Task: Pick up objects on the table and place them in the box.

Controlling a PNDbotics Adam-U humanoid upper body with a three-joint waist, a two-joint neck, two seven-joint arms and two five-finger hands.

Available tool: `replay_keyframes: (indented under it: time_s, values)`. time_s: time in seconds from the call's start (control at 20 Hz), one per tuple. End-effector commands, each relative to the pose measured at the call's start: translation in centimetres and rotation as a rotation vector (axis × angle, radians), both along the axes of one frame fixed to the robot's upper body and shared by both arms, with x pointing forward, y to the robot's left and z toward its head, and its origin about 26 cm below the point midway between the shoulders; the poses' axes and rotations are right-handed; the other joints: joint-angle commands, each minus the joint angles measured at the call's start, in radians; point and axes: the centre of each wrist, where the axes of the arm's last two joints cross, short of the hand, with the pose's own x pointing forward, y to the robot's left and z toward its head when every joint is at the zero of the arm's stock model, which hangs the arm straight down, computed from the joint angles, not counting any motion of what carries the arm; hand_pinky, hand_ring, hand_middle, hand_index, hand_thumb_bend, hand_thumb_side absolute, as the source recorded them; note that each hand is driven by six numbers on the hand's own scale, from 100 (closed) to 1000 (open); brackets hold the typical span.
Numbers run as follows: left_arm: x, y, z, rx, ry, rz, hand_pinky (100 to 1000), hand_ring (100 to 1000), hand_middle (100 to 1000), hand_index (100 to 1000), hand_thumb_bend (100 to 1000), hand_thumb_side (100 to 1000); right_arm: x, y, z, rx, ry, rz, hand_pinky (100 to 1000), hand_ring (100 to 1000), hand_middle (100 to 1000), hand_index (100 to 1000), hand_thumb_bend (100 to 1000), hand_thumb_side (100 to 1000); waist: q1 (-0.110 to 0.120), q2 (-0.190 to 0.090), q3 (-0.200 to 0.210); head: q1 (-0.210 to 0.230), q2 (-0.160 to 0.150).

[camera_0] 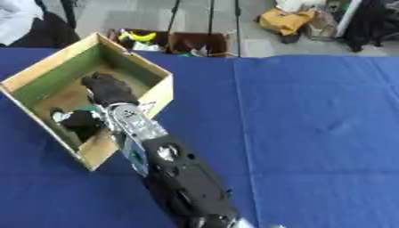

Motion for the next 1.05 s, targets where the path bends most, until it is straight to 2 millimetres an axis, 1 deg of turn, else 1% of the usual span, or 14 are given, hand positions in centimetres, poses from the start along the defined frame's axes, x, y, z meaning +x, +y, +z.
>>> replay_keyframes:
  time_s: [0.05, 0.15, 0.2, 0.25, 0.45, 0.5, 0.55, 0.75, 0.95, 1.05]
  values:
    - [-0.2, 0.2, 0.5, 0.007, -0.017, 0.0, 245, 634, 678, 847, 210, 918, -0.3, -0.3, 2.5, 0.024, -0.072, 0.008, 861, 985, 868, 931, 477, 778, 0.01, -0.026, -0.001, 0.0, -0.005]
    - [-0.2, 0.2, 0.4, 0.007, -0.016, 0.001, 246, 634, 678, 847, 210, 919, -0.2, -0.8, 3.2, 0.036, -0.088, 0.016, 863, 985, 867, 930, 469, 781, 0.011, -0.029, -0.003, 0.001, -0.002]
    - [-0.2, 0.2, 0.4, 0.007, -0.015, 0.002, 246, 634, 678, 847, 210, 919, -0.3, -1.0, 3.7, 0.045, -0.099, 0.024, 864, 986, 866, 929, 434, 832, 0.011, -0.031, -0.003, 0.002, -0.001]
    - [-0.2, 0.3, 0.4, 0.007, -0.014, 0.004, 246, 634, 678, 847, 210, 919, -0.4, -1.2, 4.3, 0.057, -0.113, 0.035, 866, 986, 864, 928, 460, 775, 0.013, -0.033, -0.005, 0.004, 0.001]
    - [-0.3, 0.4, 0.2, 0.005, -0.01, 0.01, 247, 634, 678, 846, 210, 919, -1.5, -2.3, 7.2, 0.117, -0.2, 0.084, 869, 987, 857, 926, 445, 750, 0.019, -0.04, -0.016, 0.015, 0.009]
    - [-0.3, 0.4, 0.2, 0.005, -0.009, 0.011, 247, 634, 678, 846, 219, 914, -1.8, -2.6, 7.9, 0.134, -0.227, 0.097, 868, 985, 854, 925, 395, 798, 0.02, -0.041, -0.019, 0.018, 0.01]
    - [-0.3, 0.4, 0.2, 0.006, -0.008, 0.012, 247, 634, 678, 846, 211, 919, -2.2, -2.9, 8.7, 0.149, -0.253, 0.109, 867, 983, 852, 924, 415, 742, 0.021, -0.042, -0.022, 0.022, 0.011]
    - [-0.4, 0.5, 0.0, 0.006, -0.003, 0.018, 247, 633, 678, 846, 210, 919, -3.8, -4.4, 11.2, 0.199, -0.327, 0.147, 866, 981, 848, 923, 355, 722, 0.029, -0.047, -0.034, 0.037, 0.017]
    - [-0.4, 0.6, -0.1, 0.004, -0.001, 0.025, 247, 633, 678, 846, 210, 920, -5.2, -6.1, 12.7, 0.255, -0.376, 0.161, 865, 976, 839, 919, 311, 700, 0.038, -0.052, -0.045, 0.049, 0.021]
    - [-0.5, 0.7, -0.1, 0.002, -0.001, 0.031, 248, 633, 679, 845, 210, 920, -6.0, -7.1, 13.3, 0.279, -0.405, 0.169, 864, 973, 835, 917, 266, 681, 0.043, -0.054, -0.052, 0.058, 0.024]
